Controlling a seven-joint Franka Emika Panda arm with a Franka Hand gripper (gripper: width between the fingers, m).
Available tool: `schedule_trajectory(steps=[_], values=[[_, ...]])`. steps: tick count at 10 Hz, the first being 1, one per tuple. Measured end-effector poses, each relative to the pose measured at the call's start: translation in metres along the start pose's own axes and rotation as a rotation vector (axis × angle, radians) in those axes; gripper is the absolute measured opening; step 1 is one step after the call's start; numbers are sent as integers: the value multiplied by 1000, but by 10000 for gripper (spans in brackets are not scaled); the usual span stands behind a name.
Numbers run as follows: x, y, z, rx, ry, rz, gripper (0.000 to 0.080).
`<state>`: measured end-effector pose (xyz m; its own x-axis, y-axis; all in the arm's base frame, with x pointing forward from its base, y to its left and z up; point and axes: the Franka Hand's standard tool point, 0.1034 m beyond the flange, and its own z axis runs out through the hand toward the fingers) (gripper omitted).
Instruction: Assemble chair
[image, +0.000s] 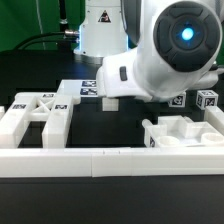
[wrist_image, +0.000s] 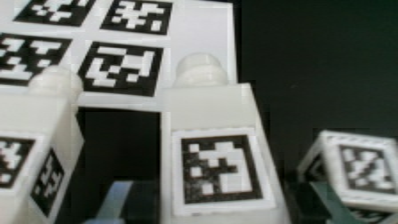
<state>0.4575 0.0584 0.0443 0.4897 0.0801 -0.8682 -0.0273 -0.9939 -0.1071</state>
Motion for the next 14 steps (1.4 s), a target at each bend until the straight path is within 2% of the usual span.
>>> schedule_trajectory(steps=[1,2,5,6,7,8,9,10,11,13,14], values=[[-7,-3,-14,-2,1,-7,287],[0,-2,-13,-2,26,-6,287],[3,-2,-14,-3,54,-6,288],[7,-4,-31,-6,137,-13,288],[-5,-6,-55,-10,227,-23,288],[-13,-6,-68,-13,289,-31,288],[-9,-7,-73,-18,353,-33,288],[1,-7,-68,-27,469,-31,288],[-4,-6,-63,-30,522,-28,288],[2,-5,-73,-37,670,-27,288],[-2,-9,-75,-41,692,-33,288]])
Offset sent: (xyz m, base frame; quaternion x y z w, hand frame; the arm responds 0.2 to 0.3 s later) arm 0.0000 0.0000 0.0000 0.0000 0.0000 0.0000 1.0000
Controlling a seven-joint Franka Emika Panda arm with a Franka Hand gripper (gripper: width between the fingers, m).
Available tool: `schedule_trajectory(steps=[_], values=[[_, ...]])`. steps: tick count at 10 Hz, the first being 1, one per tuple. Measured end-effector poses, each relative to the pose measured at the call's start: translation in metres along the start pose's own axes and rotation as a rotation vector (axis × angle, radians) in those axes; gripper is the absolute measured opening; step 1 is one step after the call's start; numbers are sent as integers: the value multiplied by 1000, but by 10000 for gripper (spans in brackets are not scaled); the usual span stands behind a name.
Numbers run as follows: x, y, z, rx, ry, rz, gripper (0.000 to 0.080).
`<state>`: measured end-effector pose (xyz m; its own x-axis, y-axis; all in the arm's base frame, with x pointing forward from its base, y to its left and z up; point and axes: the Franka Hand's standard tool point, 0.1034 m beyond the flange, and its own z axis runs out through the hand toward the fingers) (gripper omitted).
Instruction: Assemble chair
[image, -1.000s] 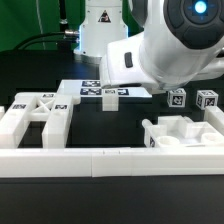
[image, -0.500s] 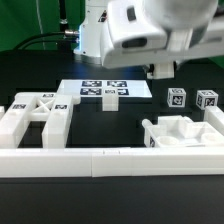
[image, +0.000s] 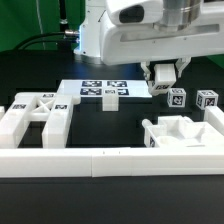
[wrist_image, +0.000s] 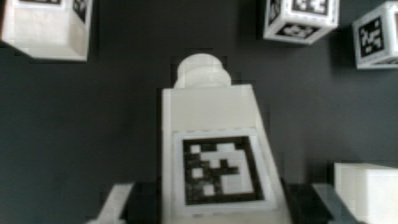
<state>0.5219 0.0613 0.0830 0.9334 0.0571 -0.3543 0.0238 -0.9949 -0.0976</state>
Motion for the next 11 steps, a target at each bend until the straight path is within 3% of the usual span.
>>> schedule_trajectory(steps=[3,6,8,10,11], values=[[20,-17,-26,-16,226,-33,288],[25,-13,-25,-31,439,-36,288],[47,-15,-40,-53,560,-109,288],[62,-9,-47,-81,633,-176,288],[61,-10,-46,-79,627,-174,288]])
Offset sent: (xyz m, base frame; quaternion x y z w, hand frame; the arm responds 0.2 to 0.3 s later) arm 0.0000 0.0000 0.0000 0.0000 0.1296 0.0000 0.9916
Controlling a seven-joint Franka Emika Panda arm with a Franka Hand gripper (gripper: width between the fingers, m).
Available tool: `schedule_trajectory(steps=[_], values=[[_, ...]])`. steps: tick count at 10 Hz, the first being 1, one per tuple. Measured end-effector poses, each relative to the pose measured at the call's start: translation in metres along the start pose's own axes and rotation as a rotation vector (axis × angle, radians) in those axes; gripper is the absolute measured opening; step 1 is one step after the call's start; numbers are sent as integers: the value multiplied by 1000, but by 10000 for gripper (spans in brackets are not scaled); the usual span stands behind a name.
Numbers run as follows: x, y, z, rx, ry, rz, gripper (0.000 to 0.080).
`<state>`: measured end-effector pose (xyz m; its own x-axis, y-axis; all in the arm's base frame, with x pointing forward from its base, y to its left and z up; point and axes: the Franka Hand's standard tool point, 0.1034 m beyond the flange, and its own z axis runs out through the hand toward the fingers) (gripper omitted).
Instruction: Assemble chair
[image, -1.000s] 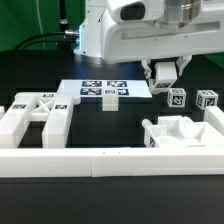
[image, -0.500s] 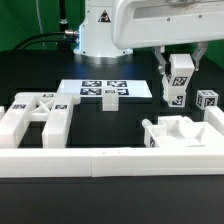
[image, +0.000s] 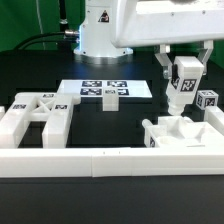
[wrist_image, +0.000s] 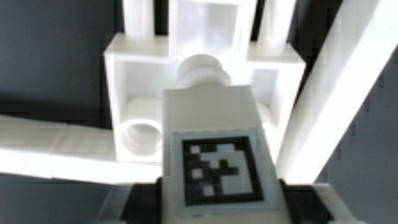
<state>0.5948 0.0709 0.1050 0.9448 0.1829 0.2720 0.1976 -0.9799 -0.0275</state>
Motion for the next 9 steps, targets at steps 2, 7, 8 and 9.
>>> schedule_trajectory(steps=[2,7,8,9], values=[[2,0,1,-2,7,-11,288],[34,0,14,-28,178,-35,288],[36,2,14,-39,215,-35,288],[34,1,16,-38,211,-33,288]])
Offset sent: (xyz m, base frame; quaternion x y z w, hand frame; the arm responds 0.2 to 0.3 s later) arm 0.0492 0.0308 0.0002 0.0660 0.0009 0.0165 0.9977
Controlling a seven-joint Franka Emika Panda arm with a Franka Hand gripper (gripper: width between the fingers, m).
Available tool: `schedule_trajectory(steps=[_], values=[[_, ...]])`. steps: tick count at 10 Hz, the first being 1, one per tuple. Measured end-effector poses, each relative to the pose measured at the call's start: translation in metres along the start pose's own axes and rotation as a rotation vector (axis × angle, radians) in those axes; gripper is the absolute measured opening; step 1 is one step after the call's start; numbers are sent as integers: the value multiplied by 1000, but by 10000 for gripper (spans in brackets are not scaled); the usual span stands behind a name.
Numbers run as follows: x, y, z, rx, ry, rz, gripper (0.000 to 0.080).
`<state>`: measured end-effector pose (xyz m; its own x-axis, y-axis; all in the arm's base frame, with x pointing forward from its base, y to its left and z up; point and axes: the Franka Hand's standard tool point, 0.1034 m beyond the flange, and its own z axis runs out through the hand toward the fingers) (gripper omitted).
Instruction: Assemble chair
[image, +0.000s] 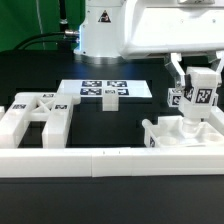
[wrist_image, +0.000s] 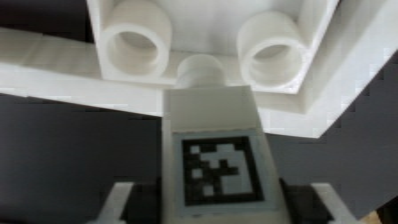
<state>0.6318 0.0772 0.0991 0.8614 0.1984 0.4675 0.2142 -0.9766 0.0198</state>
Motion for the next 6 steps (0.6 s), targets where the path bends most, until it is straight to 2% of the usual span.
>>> schedule_trajectory(steps=[6], values=[[1,-29,6,30,-3,-5,288]])
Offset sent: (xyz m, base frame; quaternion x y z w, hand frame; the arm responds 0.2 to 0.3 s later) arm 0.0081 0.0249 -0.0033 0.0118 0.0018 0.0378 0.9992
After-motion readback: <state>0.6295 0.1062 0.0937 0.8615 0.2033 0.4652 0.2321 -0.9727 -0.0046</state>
